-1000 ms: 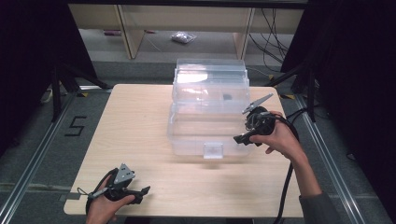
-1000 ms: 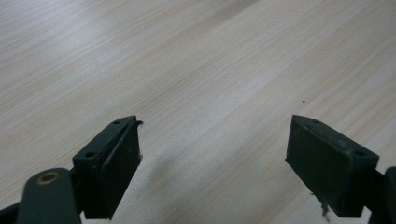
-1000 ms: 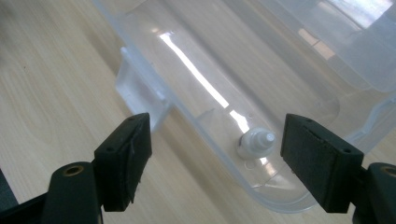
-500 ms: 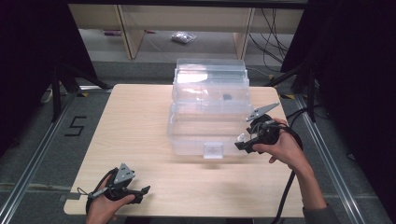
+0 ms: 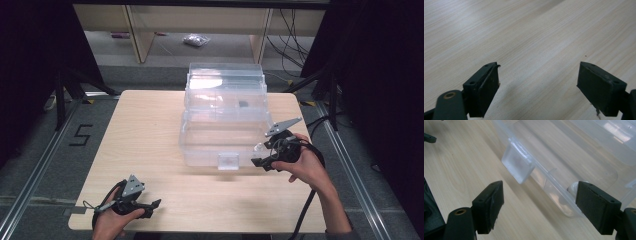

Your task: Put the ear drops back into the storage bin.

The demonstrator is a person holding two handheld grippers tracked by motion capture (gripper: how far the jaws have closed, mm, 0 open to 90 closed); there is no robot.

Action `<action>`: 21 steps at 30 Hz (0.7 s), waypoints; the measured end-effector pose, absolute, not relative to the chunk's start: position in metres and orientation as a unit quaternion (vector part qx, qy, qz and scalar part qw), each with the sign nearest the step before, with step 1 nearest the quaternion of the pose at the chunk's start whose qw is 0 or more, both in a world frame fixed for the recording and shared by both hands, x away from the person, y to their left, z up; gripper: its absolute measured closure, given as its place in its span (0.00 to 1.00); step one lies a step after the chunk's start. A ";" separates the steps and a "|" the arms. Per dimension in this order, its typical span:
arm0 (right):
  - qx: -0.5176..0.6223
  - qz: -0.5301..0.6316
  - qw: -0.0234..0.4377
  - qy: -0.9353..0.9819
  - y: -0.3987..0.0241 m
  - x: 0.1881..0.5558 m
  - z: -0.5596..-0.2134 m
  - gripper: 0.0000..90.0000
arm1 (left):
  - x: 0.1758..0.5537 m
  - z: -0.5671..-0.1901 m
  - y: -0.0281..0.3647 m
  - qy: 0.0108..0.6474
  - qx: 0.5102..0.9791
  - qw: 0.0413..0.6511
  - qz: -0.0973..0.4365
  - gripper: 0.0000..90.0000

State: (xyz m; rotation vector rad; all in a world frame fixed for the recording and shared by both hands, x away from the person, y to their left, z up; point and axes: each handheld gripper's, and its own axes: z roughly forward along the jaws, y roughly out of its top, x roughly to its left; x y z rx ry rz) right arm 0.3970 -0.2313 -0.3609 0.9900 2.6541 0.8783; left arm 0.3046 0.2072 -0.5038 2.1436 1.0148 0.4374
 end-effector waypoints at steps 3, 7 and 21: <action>0.340 0.302 0.085 0.886 -0.232 0.394 -0.363 0.25 | 0.305 -0.504 0.207 0.394 0.829 0.360 0.169 0.19; 0.312 0.309 0.101 0.893 -0.234 0.394 -0.368 0.25 | 0.305 -0.505 0.207 0.394 0.829 0.360 0.169 0.19; 0.307 0.345 0.105 0.881 -0.227 0.381 -0.385 0.25 | 0.305 -0.505 0.207 0.391 0.832 0.353 0.172 0.19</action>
